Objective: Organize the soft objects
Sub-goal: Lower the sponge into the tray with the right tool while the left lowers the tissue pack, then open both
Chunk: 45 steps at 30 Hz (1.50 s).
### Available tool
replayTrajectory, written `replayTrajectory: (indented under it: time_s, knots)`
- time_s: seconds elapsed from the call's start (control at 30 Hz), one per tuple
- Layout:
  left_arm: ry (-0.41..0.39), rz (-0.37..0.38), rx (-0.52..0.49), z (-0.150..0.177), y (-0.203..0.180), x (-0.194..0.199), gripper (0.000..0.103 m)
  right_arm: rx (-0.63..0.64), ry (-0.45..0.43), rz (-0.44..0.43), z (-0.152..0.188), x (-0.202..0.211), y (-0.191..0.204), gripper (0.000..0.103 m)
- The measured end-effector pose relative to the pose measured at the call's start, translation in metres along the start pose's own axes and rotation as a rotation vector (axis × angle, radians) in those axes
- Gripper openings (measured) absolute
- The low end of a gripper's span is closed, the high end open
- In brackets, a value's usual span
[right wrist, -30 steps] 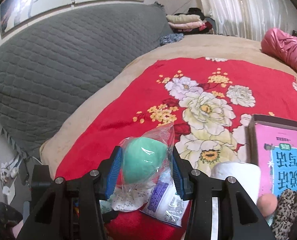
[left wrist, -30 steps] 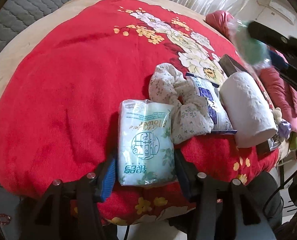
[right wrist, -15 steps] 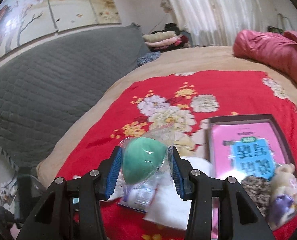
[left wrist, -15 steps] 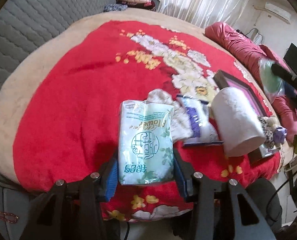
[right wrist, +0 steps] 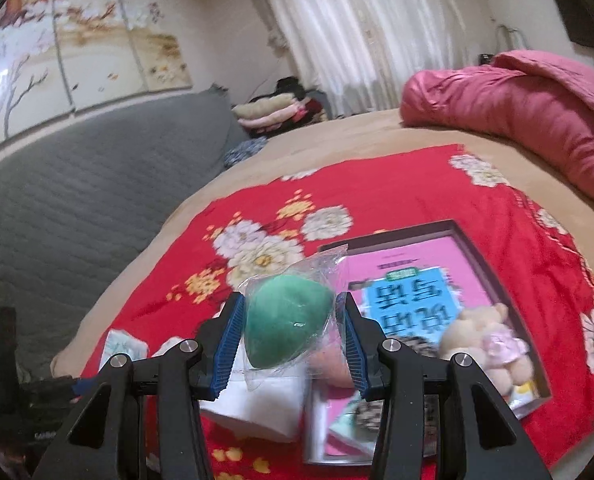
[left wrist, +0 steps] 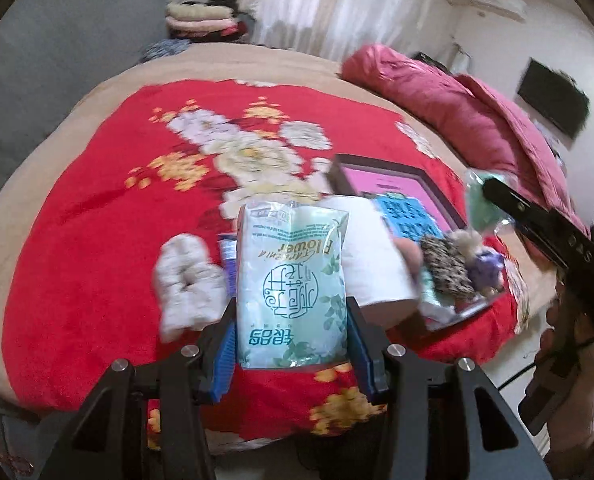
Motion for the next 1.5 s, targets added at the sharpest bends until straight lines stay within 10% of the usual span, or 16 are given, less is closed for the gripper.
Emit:
replayTrajectory:
  time_s: [0.63,1.5]
  knots:
    - [0.114,0.096,-0.257,0.002,-0.150,-0.073,0.048,-0.092,0.037,0.234,0.014,0.054,-0.125,0.048]
    - [0.173,0.072,-0.259,0.007,-0.161,-0.125,0.048,-0.038,0.193,0.288,0.061,0.023,-0.138,0.049]
Point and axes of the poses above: each gripper's, at about its wrist camera, not at the fingertips, and x roughly against the way its jaws point, y to its left, z to its underside, the point moved 6 cm from there along -x, roughly the way its jaws point, and after that the axes turned 2 degrees about -y, right-handed, at the moved point
